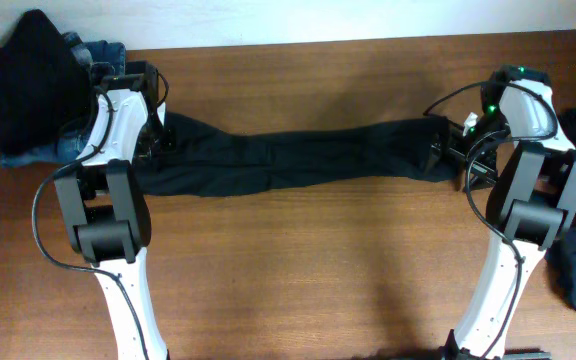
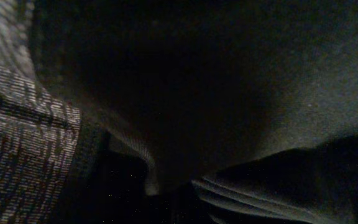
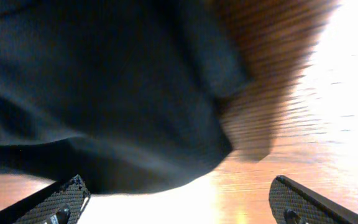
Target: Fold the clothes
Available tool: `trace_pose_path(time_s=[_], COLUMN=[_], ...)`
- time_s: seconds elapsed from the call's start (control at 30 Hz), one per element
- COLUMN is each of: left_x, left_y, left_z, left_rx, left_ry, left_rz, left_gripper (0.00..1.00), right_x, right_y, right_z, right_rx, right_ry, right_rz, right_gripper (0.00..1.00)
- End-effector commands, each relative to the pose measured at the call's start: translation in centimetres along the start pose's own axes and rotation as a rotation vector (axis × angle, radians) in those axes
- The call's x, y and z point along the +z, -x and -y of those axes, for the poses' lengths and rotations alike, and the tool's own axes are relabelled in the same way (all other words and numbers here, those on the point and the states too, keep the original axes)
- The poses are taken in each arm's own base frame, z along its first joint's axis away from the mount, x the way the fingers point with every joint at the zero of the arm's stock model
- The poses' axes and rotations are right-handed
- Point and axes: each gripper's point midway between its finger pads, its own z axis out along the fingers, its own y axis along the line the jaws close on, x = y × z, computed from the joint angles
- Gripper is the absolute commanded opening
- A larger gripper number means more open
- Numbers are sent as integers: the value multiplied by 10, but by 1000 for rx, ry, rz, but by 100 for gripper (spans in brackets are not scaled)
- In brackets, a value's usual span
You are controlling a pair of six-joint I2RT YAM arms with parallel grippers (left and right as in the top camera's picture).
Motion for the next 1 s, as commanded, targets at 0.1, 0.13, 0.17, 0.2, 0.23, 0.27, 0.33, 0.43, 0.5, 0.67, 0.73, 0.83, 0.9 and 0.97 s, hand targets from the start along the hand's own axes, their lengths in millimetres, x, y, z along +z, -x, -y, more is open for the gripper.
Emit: trace_pose_path(time_s=[0.1, 0.13, 0.17, 0.2, 0.23, 0.27, 0.33, 0.43, 0.5, 0.67, 0.73, 0.83, 0.9, 0.97], left_x=[35, 35, 35, 35, 35, 35, 35, 35, 35, 35, 35, 35, 35, 35], left_y=[-16, -16, -16, -16, -16, -16, -16, -15, -15, -15, -15, -15, -15, -15], left_z=[-13, -13, -13, -13, -13, -13, -13, -13, -13, -13, -13, -13, -13, -13], left_rx=[-15, -15, -16, -16, -16, -16, -16, -16, -16, -16, -13, -13, -13, -13], left_ry=[48, 48, 49, 49, 49, 48, 48, 48, 48, 48, 48, 48, 48, 48], left_rz=[-92, -92, -92, -92, -92, -91, -91, -89, -88, -88, -88, -88, -88, -88], left_gripper=[1, 1, 1, 1, 1, 1, 1, 1, 1, 1, 1, 1, 1, 1], right_x=[6, 6, 6, 6, 5, 5, 5, 5, 6, 9, 9, 9, 9, 7], right_y=[3, 5, 6, 7, 9, 11, 13, 14, 14, 13, 16, 21, 24, 29], right_z=[-12, -12, -12, -12, -13, -15, -21, -31, -34, -40, -37, -28, -18, -9], right_rx=[-17, -11, -1, 6, 7, 6, -1, -11, -10, -22, -11, -9, -3, 9], right_ry=[54, 55, 56, 57, 62, 72, 99, 142, 143, 138, 121, 71, 29, 15], right_rz=[1, 7, 11, 16, 23, 31, 39, 42, 42, 43, 54, 74, 90, 106], right_gripper=[99, 99, 99, 99, 99, 98, 88, 73, 71, 55, 49, 47, 42, 40])
